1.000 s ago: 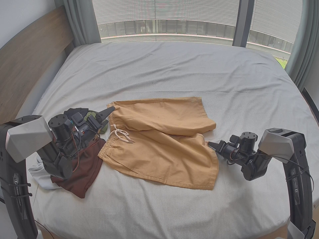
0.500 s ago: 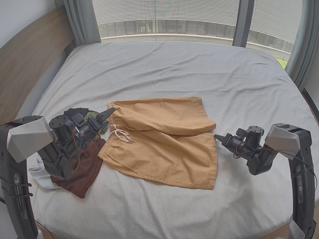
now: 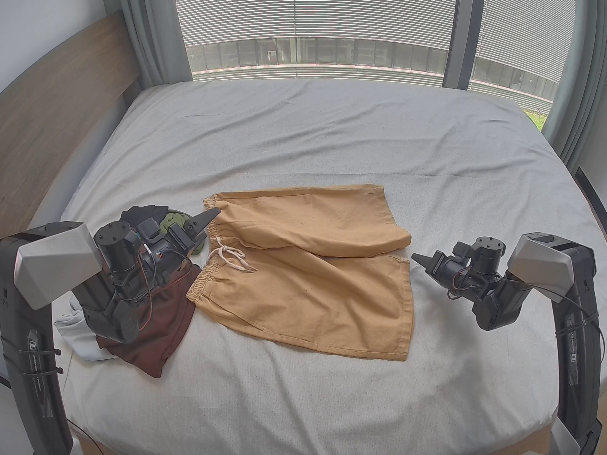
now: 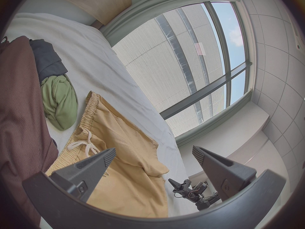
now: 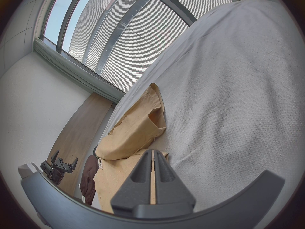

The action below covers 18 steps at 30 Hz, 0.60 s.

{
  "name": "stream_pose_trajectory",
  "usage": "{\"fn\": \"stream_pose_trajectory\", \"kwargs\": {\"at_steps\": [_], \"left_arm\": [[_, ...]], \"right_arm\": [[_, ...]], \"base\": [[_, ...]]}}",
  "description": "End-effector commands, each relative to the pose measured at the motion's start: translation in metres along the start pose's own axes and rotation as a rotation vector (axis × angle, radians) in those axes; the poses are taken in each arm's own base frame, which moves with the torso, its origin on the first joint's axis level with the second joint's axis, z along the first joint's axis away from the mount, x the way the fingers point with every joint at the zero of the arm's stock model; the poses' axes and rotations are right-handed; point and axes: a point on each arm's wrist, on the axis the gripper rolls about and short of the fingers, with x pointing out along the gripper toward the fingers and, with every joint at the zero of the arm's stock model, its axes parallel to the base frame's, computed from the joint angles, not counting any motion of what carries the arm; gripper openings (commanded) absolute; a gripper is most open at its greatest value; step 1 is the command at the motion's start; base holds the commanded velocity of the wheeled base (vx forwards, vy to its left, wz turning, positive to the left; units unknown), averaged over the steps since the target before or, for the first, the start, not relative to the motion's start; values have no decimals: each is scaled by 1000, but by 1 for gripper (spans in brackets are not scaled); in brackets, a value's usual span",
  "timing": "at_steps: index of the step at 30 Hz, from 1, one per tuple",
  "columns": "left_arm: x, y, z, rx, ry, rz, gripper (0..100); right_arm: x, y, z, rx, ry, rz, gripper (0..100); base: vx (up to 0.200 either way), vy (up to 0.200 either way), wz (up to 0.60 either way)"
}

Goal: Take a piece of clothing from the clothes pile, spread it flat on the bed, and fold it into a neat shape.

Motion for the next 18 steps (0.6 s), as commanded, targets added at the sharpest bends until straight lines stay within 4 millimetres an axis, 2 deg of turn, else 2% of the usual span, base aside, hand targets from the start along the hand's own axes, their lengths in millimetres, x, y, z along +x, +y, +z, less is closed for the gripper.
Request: {"fn": "stream_pose_trajectory", "kwargs": {"at_steps": [1,3,7,9,10,11,14,18], "left_arm": [[-6,-1,-1,9,6,14,100],[-12,-6,2,38,4,16,100],[-33,-13,3,106,21,58,100],[-45,-12,2,137,31,93,100],[-45,-12,2,137,31,93,100],[-57,-5,0,167,52,143,100],[-69,8,-1,222,85,213,100],[-76,20,-5,236,140,281,100]], "right_arm": [[-5,11,7,-11,-13,15,100],[-11,20,10,-20,-14,22,100],[-37,62,24,-84,-44,72,100],[-52,84,28,-95,-45,95,100],[-52,84,28,-95,-45,95,100],[-68,102,23,-95,-22,108,100],[-79,110,13,-90,2,105,100],[-81,109,12,-101,-18,124,100]], "base": [[0,0,0],[0,0,0],[0,0,0],[0,0,0],[0,0,0],[0,0,0],[0,0,0],[0,0,0]]}}
